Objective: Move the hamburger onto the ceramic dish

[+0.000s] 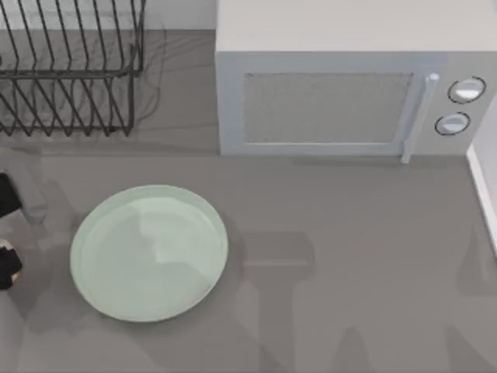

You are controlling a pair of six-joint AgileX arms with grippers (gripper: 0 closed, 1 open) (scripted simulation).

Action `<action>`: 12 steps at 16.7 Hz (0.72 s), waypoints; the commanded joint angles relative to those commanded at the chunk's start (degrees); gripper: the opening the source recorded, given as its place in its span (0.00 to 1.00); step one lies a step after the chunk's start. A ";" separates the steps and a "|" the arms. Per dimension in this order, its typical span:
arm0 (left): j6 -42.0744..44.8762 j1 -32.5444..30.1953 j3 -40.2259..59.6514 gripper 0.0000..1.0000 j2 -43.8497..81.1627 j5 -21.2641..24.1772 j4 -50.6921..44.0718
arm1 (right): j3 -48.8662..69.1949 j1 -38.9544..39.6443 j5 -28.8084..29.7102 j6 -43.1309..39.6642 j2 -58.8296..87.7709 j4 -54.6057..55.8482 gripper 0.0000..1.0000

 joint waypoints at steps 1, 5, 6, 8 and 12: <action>-0.95 -0.09 1.26 0.00 -3.54 0.95 -4.22 | 0.00 0.00 0.00 0.00 0.00 0.00 1.00; -0.97 0.15 4.66 0.00 -5.16 0.95 -8.12 | 0.00 0.00 0.00 0.00 0.00 0.00 1.00; -0.99 0.15 6.23 0.00 -6.06 0.94 -10.58 | 0.00 0.00 0.00 0.00 0.00 0.00 1.00; -1.00 0.05 9.61 0.00 -8.03 0.93 -16.63 | 0.00 0.00 0.00 0.00 0.00 0.00 1.00; -1.17 -0.22 14.76 0.00 -11.43 0.92 -25.81 | 0.00 0.00 0.00 0.00 0.00 0.00 1.00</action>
